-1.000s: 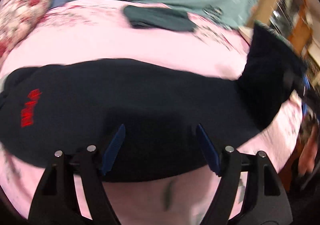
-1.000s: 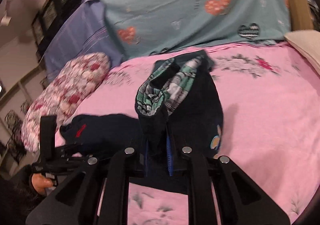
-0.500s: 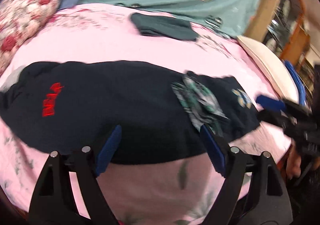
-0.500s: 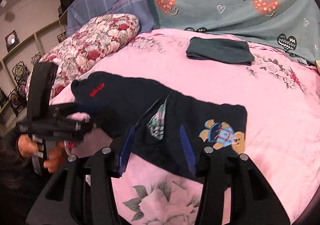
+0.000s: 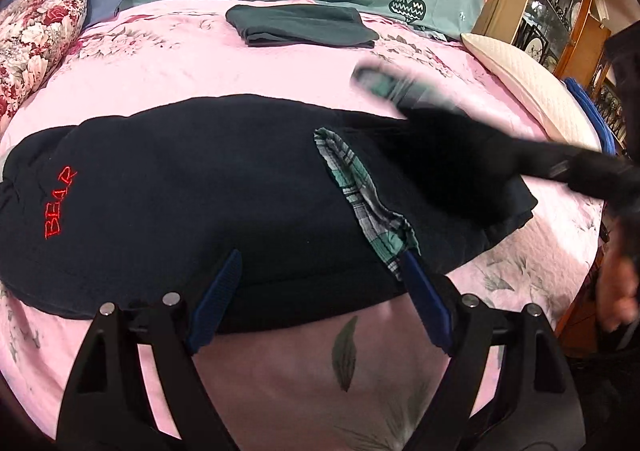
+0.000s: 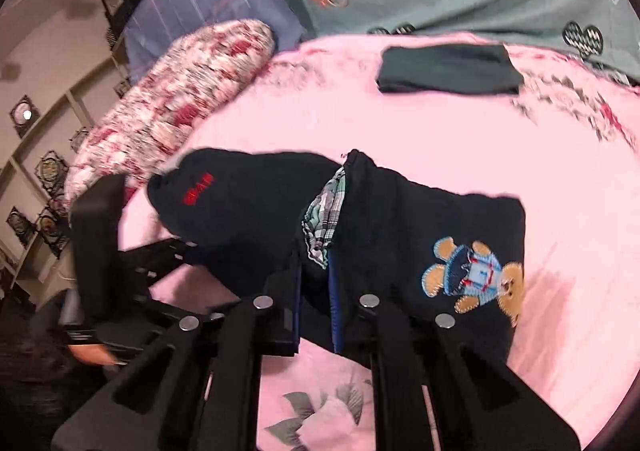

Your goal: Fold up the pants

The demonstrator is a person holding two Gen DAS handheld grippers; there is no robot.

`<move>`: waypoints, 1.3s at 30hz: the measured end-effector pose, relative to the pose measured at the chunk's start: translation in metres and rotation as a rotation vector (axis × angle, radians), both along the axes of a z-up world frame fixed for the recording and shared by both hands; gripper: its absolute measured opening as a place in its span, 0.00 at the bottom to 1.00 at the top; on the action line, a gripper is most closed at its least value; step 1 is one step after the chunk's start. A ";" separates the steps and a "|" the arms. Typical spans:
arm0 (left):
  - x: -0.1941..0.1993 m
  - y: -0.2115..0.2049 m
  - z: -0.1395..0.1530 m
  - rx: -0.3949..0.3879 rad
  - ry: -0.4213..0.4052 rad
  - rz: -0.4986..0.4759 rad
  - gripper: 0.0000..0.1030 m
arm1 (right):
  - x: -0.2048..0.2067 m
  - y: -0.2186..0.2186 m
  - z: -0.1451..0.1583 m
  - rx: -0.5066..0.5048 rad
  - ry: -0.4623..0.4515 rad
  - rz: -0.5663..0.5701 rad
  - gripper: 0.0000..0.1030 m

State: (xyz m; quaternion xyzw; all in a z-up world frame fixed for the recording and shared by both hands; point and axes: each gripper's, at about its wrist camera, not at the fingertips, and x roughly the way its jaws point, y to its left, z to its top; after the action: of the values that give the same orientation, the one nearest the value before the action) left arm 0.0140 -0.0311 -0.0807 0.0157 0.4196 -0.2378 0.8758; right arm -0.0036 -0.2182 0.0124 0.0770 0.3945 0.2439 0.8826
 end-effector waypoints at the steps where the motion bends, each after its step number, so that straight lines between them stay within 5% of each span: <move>1: 0.001 0.001 0.000 -0.004 0.000 0.001 0.81 | -0.002 0.001 0.004 -0.001 -0.003 0.020 0.11; 8: -0.008 0.022 0.004 -0.015 -0.005 0.041 0.81 | -0.003 0.033 -0.036 -0.128 0.105 0.116 0.12; 12: -0.011 0.039 0.006 -0.021 -0.002 0.077 0.81 | -0.009 0.045 -0.042 -0.185 0.061 0.135 0.16; 16: -0.012 0.049 0.006 -0.038 0.004 0.097 0.81 | -0.015 0.053 -0.039 -0.238 0.010 0.143 0.43; 22: -0.013 0.050 0.005 -0.041 0.002 0.094 0.81 | -0.009 0.073 -0.052 -0.366 -0.001 0.108 0.39; 23: -0.012 0.050 0.006 -0.043 0.002 0.094 0.81 | -0.008 0.073 -0.053 -0.363 0.000 0.093 0.27; 26: -0.013 0.053 0.006 -0.048 -0.003 0.092 0.81 | 0.002 0.058 -0.048 -0.226 0.057 0.059 0.12; 30: -0.013 0.054 0.006 -0.059 -0.002 0.087 0.81 | 0.008 0.016 -0.023 -0.048 0.054 -0.049 0.11; 34: -0.013 0.056 0.006 -0.069 -0.002 0.083 0.81 | 0.002 -0.017 0.024 0.106 -0.079 -0.144 0.11; 37: -0.013 0.058 0.007 -0.069 -0.006 0.088 0.81 | 0.003 -0.003 0.040 0.134 -0.135 -0.110 0.11; 39: -0.013 0.062 0.008 -0.062 -0.012 0.106 0.81 | 0.018 0.023 0.023 0.098 -0.079 -0.051 0.11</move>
State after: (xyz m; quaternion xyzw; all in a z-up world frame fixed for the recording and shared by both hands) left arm 0.0008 0.0305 -0.0724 -0.0325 0.4072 -0.2040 0.8897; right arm 0.0139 -0.1948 0.0358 0.1204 0.3450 0.2432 0.8985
